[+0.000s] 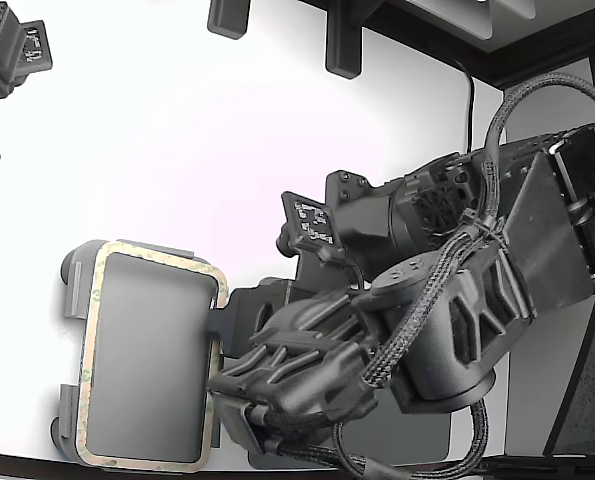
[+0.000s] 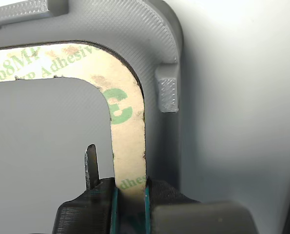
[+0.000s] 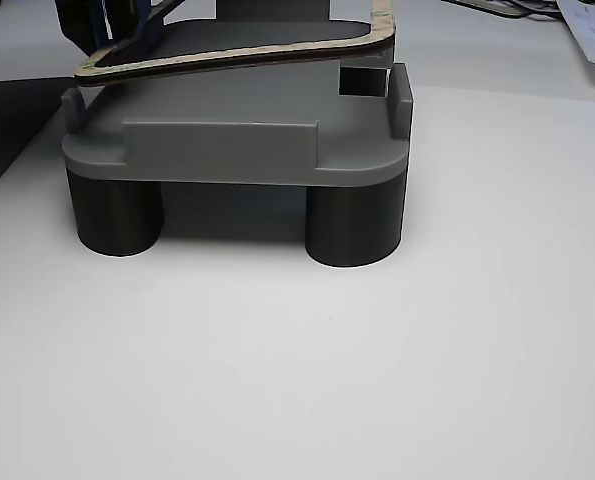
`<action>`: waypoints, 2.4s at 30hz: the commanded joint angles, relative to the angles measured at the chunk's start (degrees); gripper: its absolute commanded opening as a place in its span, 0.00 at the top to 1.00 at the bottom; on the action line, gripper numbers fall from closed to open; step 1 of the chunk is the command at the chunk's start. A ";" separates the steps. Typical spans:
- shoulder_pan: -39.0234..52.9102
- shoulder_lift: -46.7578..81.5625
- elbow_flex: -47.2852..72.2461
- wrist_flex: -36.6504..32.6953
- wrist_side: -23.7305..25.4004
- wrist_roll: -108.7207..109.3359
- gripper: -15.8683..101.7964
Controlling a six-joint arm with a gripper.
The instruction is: Move top rectangular frame to the holder.
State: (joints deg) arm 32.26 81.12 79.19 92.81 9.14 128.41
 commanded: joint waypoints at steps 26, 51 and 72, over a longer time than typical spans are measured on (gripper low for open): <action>-1.32 2.29 3.16 -3.69 -0.09 -2.37 0.95; -1.49 3.87 5.80 -5.36 0.09 -2.55 0.79; 0.35 14.24 1.85 -8.88 13.45 -35.33 0.02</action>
State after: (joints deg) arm 33.22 91.58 81.74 84.38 20.57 105.38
